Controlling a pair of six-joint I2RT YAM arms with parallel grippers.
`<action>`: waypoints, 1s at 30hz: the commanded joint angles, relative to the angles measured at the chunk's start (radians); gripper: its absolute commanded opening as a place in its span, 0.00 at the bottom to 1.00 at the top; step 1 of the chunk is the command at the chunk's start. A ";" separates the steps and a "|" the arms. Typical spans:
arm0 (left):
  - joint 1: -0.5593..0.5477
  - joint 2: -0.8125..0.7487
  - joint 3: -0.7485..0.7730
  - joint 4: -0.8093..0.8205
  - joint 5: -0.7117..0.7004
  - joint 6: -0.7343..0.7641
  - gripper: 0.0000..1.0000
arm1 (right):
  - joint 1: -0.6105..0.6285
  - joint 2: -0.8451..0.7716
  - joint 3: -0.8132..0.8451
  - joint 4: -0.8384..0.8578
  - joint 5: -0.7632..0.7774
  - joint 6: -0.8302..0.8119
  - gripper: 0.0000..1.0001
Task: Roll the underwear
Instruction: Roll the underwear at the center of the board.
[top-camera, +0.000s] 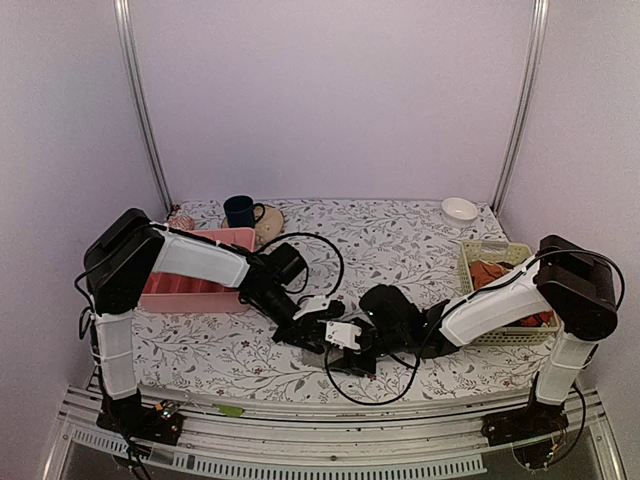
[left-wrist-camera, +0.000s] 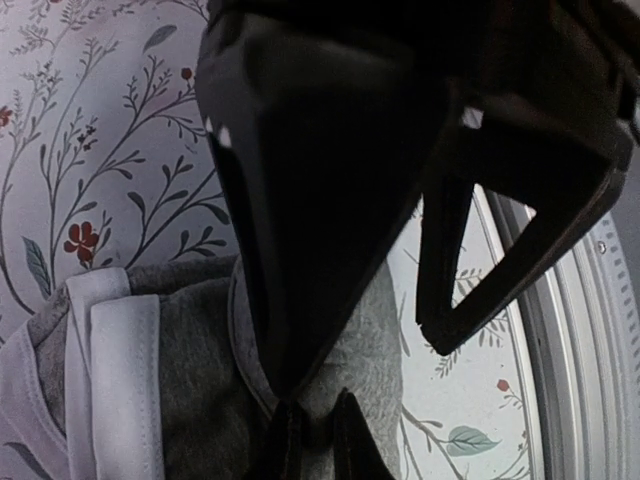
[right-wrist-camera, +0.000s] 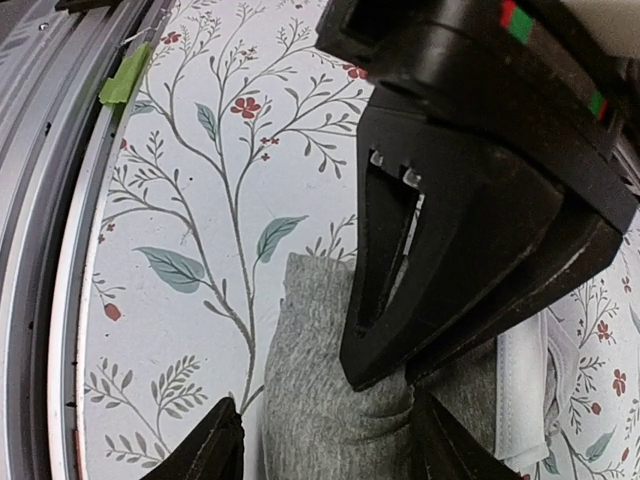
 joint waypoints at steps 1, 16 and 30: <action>0.006 0.044 -0.011 -0.062 -0.018 0.003 0.00 | 0.019 0.071 0.039 -0.005 0.021 -0.035 0.53; 0.054 -0.122 -0.104 0.051 -0.066 -0.031 0.21 | 0.030 0.078 0.086 -0.180 -0.071 0.060 0.00; 0.134 -0.550 -0.474 0.497 -0.241 -0.194 0.36 | -0.051 0.152 0.258 -0.496 -0.380 0.341 0.00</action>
